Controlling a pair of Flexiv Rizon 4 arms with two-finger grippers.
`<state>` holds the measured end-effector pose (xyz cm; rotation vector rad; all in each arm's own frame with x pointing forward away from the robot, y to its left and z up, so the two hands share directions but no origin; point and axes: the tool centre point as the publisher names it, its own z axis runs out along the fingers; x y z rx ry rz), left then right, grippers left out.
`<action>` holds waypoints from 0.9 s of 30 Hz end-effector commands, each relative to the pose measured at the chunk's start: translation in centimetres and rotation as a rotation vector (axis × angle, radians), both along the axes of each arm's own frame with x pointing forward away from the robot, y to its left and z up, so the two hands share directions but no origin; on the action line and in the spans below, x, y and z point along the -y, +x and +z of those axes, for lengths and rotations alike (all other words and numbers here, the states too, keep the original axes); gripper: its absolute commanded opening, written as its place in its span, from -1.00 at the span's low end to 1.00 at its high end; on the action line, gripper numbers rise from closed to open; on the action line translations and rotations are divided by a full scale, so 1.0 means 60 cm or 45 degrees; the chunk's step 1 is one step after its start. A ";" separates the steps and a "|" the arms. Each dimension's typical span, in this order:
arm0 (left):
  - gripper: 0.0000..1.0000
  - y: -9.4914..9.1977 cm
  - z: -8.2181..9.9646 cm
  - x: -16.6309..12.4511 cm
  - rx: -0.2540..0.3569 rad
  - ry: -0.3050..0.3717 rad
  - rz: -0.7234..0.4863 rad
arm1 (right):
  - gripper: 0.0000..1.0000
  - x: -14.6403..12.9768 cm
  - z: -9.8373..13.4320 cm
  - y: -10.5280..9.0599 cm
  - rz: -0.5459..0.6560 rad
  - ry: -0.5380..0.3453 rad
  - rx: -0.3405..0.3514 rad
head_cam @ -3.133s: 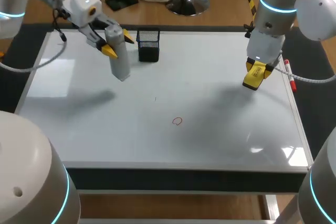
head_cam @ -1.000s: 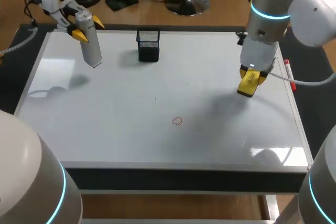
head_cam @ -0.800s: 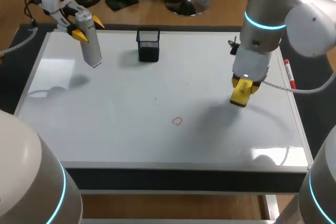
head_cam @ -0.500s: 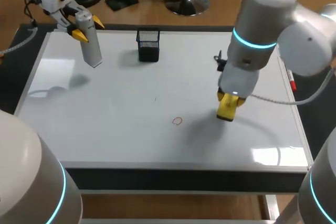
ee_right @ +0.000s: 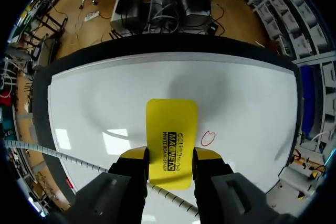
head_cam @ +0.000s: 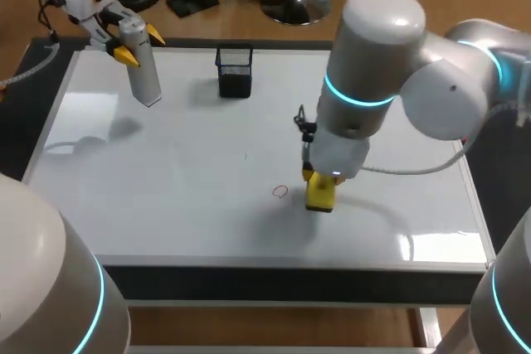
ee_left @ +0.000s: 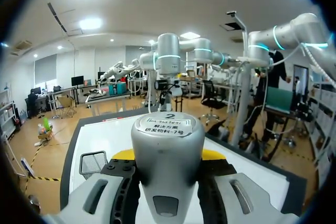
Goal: Pick up the inspection probe, press it on each red-marked spot on the whiteboard one by one, put down the probe, pick up the eraser, and wipe off all the red marks.
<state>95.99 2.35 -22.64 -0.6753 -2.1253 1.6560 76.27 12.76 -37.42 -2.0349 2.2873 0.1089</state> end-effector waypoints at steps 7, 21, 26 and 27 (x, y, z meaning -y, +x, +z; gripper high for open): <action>-1.00 0.003 0.001 -0.001 -0.002 0.000 -0.007 | -1.00 -0.114 -0.036 -0.006 0.151 -0.019 -0.013; -1.00 0.003 0.001 -0.001 -0.002 0.000 -0.007 | -1.00 -0.179 -0.067 0.008 0.239 -0.050 -0.001; -1.00 0.003 0.001 -0.001 -0.002 0.000 -0.007 | -1.00 -0.183 -0.073 0.020 0.242 -0.054 -0.005; -1.00 0.003 0.001 -0.001 -0.002 0.000 -0.007 | -1.00 -0.184 -0.075 0.022 0.241 -0.055 -0.006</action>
